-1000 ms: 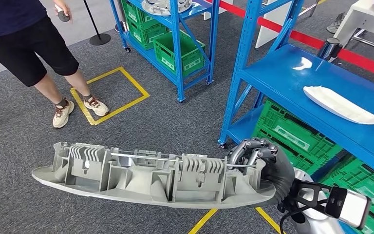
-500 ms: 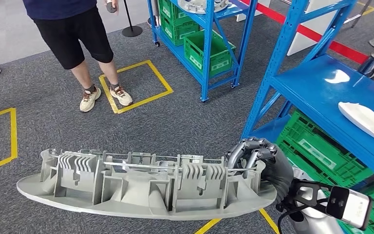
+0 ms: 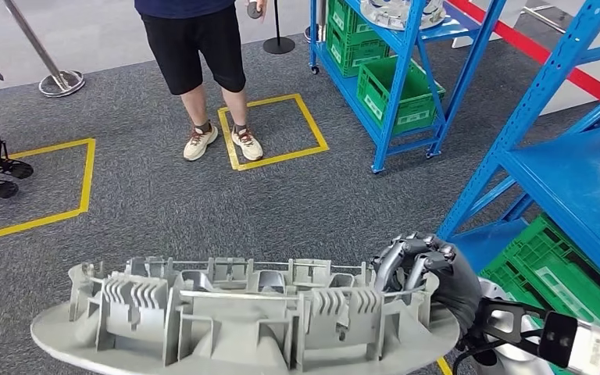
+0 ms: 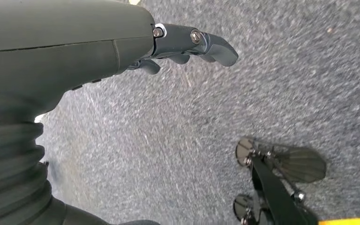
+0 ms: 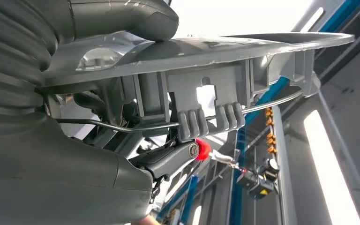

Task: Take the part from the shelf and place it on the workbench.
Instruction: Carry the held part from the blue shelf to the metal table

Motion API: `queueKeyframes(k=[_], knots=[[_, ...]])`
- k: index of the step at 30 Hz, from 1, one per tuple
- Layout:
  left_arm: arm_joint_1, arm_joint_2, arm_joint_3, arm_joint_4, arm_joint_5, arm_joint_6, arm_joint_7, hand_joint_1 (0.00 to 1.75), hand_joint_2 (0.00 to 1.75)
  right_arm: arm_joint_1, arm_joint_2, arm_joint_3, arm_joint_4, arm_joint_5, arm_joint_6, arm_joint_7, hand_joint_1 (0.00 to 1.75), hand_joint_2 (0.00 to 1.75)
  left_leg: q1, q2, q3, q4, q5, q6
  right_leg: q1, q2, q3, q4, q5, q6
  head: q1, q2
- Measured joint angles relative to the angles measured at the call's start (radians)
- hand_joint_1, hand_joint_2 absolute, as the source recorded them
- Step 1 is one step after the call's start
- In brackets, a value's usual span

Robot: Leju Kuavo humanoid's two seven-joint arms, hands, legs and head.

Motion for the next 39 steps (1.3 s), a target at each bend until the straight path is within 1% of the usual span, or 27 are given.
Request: queueKeyframes(k=[1, 3, 5, 7, 8, 9, 10, 12, 14, 16, 17, 18, 20, 22, 23, 24, 25, 27, 29, 31, 32, 33, 34, 36, 37, 38, 39], knots=[[0.002, 0.000, 0.000, 0.000, 0.000, 0.000, 0.001, 0.00, 1.75, 0.001, 0.002, -0.003, -0.001, 0.003, 0.006, 0.000, 1.75, 1.75, 0.002, 0.000, -0.002, 0.000, 0.001, -0.006, 0.001, -0.011, 0.002, -0.003, 0.002, -0.008, 0.000, 0.000], [0.003, -0.003, 0.000, 0.001, 0.000, -0.001, 0.004, 0.00, 1.75, 0.002, 0.005, -0.007, -0.002, 0.007, 0.013, 0.001, 1.75, 1.75, 0.001, 0.042, -0.019, 0.036, -0.022, -0.014, 0.000, -0.033, 0.005, -0.009, 0.006, -0.022, -0.006, 0.000], [-0.001, -0.007, 0.000, 0.002, 0.000, -0.001, 0.006, 0.00, 1.75, 0.006, 0.008, -0.014, -0.005, 0.009, 0.017, 0.000, 1.75, 1.75, -0.001, 0.103, -0.071, 0.146, -0.083, -0.019, 0.003, -0.059, 0.007, -0.012, 0.005, -0.029, -0.012, 0.000], [-0.003, -0.010, 0.000, 0.003, 0.000, -0.001, 0.007, 0.00, 1.75, 0.009, 0.009, -0.020, -0.007, 0.015, 0.020, 0.000, 1.75, 1.75, 0.000, 0.123, -0.125, 0.260, -0.129, -0.023, 0.007, -0.088, 0.008, -0.012, 0.003, -0.032, -0.013, 0.000], [-0.003, -0.011, 0.000, 0.003, 0.000, -0.001, 0.007, 0.00, 1.75, 0.011, 0.009, -0.021, -0.007, 0.018, 0.022, 0.000, 1.75, 1.75, 0.000, 0.126, -0.131, 0.274, -0.127, -0.023, 0.008, -0.102, 0.008, -0.012, 0.002, -0.032, -0.014, 0.000], [-0.002, -0.012, 0.000, 0.003, 0.000, -0.001, 0.007, 0.00, 1.75, 0.012, 0.009, -0.022, -0.007, 0.022, 0.024, 0.001, 1.75, 1.75, 0.000, 0.129, -0.116, 0.249, -0.106, -0.022, 0.009, -0.115, 0.010, -0.012, 0.000, -0.032, -0.014, 0.000], [-0.001, -0.013, 0.000, 0.003, 0.000, -0.001, 0.007, 0.00, 1.75, 0.013, 0.010, -0.022, -0.009, 0.025, 0.025, 0.001, 1.75, 1.75, -0.001, 0.139, -0.083, 0.189, -0.074, -0.020, 0.010, -0.128, 0.013, -0.011, -0.002, -0.030, -0.014, 0.000], [-0.003, -0.014, 0.000, 0.003, -0.001, -0.001, 0.004, 0.00, 1.75, 0.015, 0.010, -0.023, -0.014, 0.031, 0.025, 0.001, 1.75, 1.75, -0.006, 0.186, -0.013, 0.057, -0.027, -0.008, 0.013, -0.151, 0.020, -0.011, -0.008, -0.023, -0.013, 0.000], [-0.005, -0.015, 0.000, 0.003, -0.002, -0.001, 0.002, 0.00, 1.75, 0.018, 0.011, -0.024, -0.020, 0.035, 0.023, 0.000, 1.75, 1.75, -0.013, 0.210, 0.012, 0.003, -0.015, 0.006, 0.016, -0.171, 0.025, -0.012, -0.012, -0.012, -0.012, 0.000], [-0.004, -0.015, 0.000, 0.003, -0.003, -0.002, 0.001, 0.00, 1.75, 0.022, 0.012, -0.024, -0.025, 0.036, 0.019, 0.000, 1.75, 1.75, -0.013, 0.186, 0.010, -0.002, -0.009, 0.018, 0.015, -0.189, 0.031, -0.014, -0.014, 0.000, -0.011, 0.000], [-0.003, -0.016, 0.000, 0.003, -0.003, -0.002, 0.001, 0.00, 1.75, 0.023, 0.013, -0.024, -0.027, 0.037, 0.017, 0.001, 1.75, 1.75, -0.011, 0.174, 0.012, -0.007, -0.006, 0.025, 0.012, -0.179, 0.032, -0.008, -0.020, 0.006, -0.010, 0.000], [-0.003, -0.016, 0.000, 0.003, -0.002, -0.002, 0.000, 0.00, 1.75, 0.023, 0.014, -0.023, -0.028, 0.038, 0.015, 0.001, 1.75, 1.75, -0.008, 0.161, 0.015, -0.012, -0.002, 0.031, 0.010, -0.156, 0.025, 0.015, -0.036, 0.010, -0.009, 0.000], [-0.006, -0.018, 0.000, 0.003, -0.002, -0.002, -0.002, 0.00, 1.75, 0.025, 0.014, -0.023, -0.030, 0.039, 0.012, 0.000, 1.75, 1.75, -0.005, 0.136, 0.017, -0.016, 0.002, 0.040, 0.005, -0.090, -0.019, 0.116, -0.091, 0.016, -0.004, 0.000], [-0.007, -0.018, 0.000, 0.003, -0.002, -0.002, -0.004, 0.00, 1.75, 0.028, 0.014, -0.021, -0.031, 0.044, 0.008, 0.000, 1.75, 1.75, -0.006, 0.108, 0.014, -0.013, 0.003, 0.042, 0.004, -0.062, -0.081, 0.232, -0.136, 0.019, -0.002, 0.000], [-0.007, -0.019, 0.000, 0.003, -0.001, -0.002, -0.005, 0.00, 1.75, 0.030, 0.014, -0.019, -0.031, 0.048, 0.007, 0.000, 1.75, 1.75, -0.007, 0.093, 0.013, -0.011, 0.003, 0.042, 0.004, -0.057, -0.095, 0.252, -0.133, 0.019, -0.001, 0.000], [-0.006, -0.020, 0.000, 0.003, -0.001, -0.002, -0.006, 0.00, 1.75, 0.032, 0.014, -0.018, -0.031, 0.053, 0.004, 0.001, 1.75, 1.75, -0.007, 0.077, 0.012, -0.008, 0.002, 0.042, 0.004, -0.054, -0.091, 0.233, -0.111, 0.019, -0.001, 0.000], [-0.005, -0.020, 0.000, 0.003, -0.001, -0.002, -0.006, 0.00, 1.75, 0.033, 0.015, -0.016, -0.032, 0.057, 0.001, 0.001, 1.75, 1.75, -0.006, 0.062, 0.012, -0.005, 0.002, 0.040, 0.003, -0.048, -0.068, 0.178, -0.073, 0.017, 0.000, 0.000], [-0.004, -0.023, 0.000, 0.003, -0.001, -0.003, -0.010, 0.00, 1.75, 0.033, 0.015, -0.011, -0.033, 0.065, -0.008, 0.001, 1.75, 1.75, -0.005, 0.034, 0.010, 0.000, 0.001, 0.034, 0.001, -0.010, -0.011, 0.048, -0.016, 0.015, 0.001, 0.000], [-0.004, -0.024, 0.000, 0.003, -0.001, -0.004, -0.015, 0.00, 1.75, 0.033, 0.016, -0.005, -0.036, 0.072, -0.020, 0.000, 1.75, 1.75, -0.004, 0.014, 0.003, 0.001, 0.004, 0.021, 0.004, 0.015, 0.012, -0.008, -0.002, 0.010, 0.003, 0.000], [-0.001, -0.024, 0.000, 0.004, -0.002, -0.006, -0.021, 0.00, 1.75, 0.033, 0.018, 0.001, -0.039, 0.079, -0.032, 0.001, 1.75, 1.75, -0.002, -0.004, -0.004, -0.004, 0.009, 0.006, 0.009, -0.001, 0.012, -0.011, 0.002, -0.003, 0.003, 0.000], [0.001, -0.024, 0.000, 0.004, -0.003, -0.007, -0.023, 0.00, 1.75, 0.034, 0.019, 0.003, -0.040, 0.082, -0.036, 0.001, 1.75, 1.75, -0.002, 0.002, -0.007, -0.001, 0.007, 0.001, 0.008, -0.012, 0.014, -0.015, 0.004, -0.010, 0.003, 0.000], [0.002, -0.025, 0.000, 0.004, -0.004, -0.009, -0.025, 0.00, 1.75, 0.035, 0.019, 0.004, -0.042, 0.084, -0.040, 0.001, 1.75, 1.75, -0.004, 0.022, -0.016, 0.016, -0.003, -0.003, 0.007, -0.024, 0.016, -0.020, 0.007, -0.017, 0.000, 0.000], [0.001, -0.026, 0.000, 0.004, -0.005, -0.010, -0.027, 0.00, 1.75, 0.036, 0.020, 0.005, -0.044, 0.084, -0.044, 0.001, 1.75, 1.75, -0.005, 0.051, -0.035, 0.054, -0.025, -0.006, 0.006, -0.037, 0.018, -0.024, 0.009, -0.023, -0.002, 0.000], [-0.002, -0.027, 0.000, 0.005, -0.010, -0.012, -0.029, 0.00, 1.75, 0.040, 0.020, 0.006, -0.048, 0.082, -0.047, 0.000, 1.75, 1.75, -0.006, 0.108, -0.097, 0.183, -0.091, -0.010, 0.009, -0.065, 0.019, -0.026, 0.008, -0.030, -0.008, 0.000], [-0.003, -0.028, 0.000, 0.005, -0.013, -0.012, -0.030, 0.00, 1.75, 0.041, 0.020, 0.006, -0.049, 0.082, -0.048, 0.000, 1.75, 1.75, -0.006, 0.120, -0.127, 0.246, -0.117, -0.012, 0.010, -0.080, 0.019, -0.025, 0.007, -0.031, -0.008, 0.000], [-0.003, -0.028, 0.000, 0.005, -0.016, -0.012, -0.031, 0.00, 1.75, 0.041, 0.020, 0.007, -0.049, 0.081, -0.048, 0.001, 1.75, 1.75, -0.005, 0.124, -0.144, 0.281, -0.125, -0.014, 0.011, -0.095, 0.019, -0.025, 0.006, -0.031, -0.008, 0.000], [-0.003, -0.029, 0.000, 0.005, -0.018, -0.012, -0.032, 0.00, 1.75, 0.041, 0.020, 0.007, -0.049, 0.081, -0.048, 0.001, 1.75, 1.75, -0.005, 0.127, -0.140, 0.279, -0.114, -0.014, 0.012, -0.108, 0.019, -0.025, 0.005, -0.030, -0.008, 0.000]])
